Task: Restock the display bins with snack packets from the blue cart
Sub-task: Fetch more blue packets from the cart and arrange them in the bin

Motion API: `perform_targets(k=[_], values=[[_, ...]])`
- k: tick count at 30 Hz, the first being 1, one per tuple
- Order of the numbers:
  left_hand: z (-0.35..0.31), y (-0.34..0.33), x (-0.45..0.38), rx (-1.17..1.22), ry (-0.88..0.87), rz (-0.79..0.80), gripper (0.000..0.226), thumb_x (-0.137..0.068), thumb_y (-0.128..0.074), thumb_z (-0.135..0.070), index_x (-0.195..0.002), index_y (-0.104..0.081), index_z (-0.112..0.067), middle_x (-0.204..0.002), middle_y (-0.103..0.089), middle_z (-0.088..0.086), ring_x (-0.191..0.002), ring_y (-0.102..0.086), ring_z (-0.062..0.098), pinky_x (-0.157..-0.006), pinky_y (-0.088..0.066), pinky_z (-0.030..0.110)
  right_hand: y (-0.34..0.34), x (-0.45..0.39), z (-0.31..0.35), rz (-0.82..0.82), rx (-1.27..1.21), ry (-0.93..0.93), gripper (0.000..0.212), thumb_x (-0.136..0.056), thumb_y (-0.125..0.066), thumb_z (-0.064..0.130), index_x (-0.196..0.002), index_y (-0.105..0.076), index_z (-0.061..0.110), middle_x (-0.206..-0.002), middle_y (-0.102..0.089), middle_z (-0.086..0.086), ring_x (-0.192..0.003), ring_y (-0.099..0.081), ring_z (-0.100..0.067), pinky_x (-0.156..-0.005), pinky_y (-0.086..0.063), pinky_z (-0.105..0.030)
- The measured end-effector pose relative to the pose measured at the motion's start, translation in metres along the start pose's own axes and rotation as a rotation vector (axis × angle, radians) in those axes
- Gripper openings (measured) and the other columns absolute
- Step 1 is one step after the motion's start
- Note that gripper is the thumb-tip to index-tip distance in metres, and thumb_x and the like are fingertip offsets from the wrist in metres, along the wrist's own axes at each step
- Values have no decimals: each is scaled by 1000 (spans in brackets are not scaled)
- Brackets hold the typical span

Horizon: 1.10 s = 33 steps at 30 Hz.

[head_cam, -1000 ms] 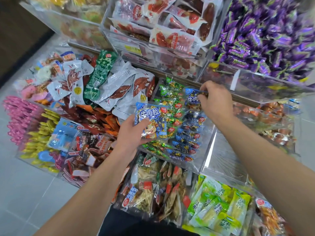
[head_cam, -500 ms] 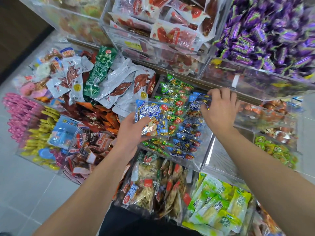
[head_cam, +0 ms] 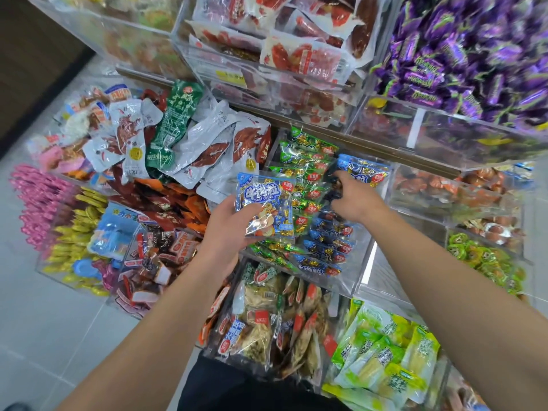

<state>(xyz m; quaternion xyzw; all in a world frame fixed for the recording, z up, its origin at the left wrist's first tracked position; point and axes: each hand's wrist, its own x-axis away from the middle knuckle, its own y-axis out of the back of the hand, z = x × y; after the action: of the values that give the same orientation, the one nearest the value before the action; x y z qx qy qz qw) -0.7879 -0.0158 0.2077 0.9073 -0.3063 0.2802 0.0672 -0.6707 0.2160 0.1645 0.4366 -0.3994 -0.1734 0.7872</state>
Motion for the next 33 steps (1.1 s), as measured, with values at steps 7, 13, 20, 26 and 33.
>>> perform_targets(k=[7, 13, 20, 26, 33], values=[[-3, -1, 2, -4, 1, 8, 17, -98, -61, -17, -111, -69, -26, -109, -76, -8, -100, -72, 13, -63, -59, 25, 7, 0, 1, 93, -109, 30, 70, -90, -60, 19, -152, -27, 22, -126, -57, -9, -91, -56, -25, -68, -42, -30], [-2, -3, 4, 7, -10, -6, 19, -98, -61, -16, -115, -68, -23, -113, -75, -5, -102, -71, 15, -70, -61, 31, 13, 23, -11, -58, -287, 55, 46, -91, -61, 15, -136, -52, 12, -128, -59, -7, -114, -56, -23, -91, -43, -27], [-3, -10, 10, -36, -34, 12, 15, -97, -62, -13, -108, -68, -21, -101, -76, -7, -86, -72, 5, -63, -60, 27, 15, 57, -8, -224, -378, 73, 40, -90, -63, 17, -130, -57, 15, -127, -60, -3, -111, -58, -20, -96, -46, -32], [0, -21, 13, -240, -156, 163, 16, -92, -66, -14, -104, -70, -23, -104, -77, -7, -101, -70, 15, -89, -55, 46, 22, 84, 13, -177, -747, 249, 29, -86, -72, 32, -111, -59, 41, -113, -63, 15, -92, -62, 6, -71, -47, -7], [-1, -37, 13, -445, -344, 215, 25, -92, -70, -19, -106, -67, -40, -107, -73, -13, -98, -69, 5, -86, -57, 32, 38, 90, 4, -183, -600, 285, 11, -84, -76, 22, -93, -71, 17, -87, -72, -7, -75, -62, -16, -75, -52, -40]])
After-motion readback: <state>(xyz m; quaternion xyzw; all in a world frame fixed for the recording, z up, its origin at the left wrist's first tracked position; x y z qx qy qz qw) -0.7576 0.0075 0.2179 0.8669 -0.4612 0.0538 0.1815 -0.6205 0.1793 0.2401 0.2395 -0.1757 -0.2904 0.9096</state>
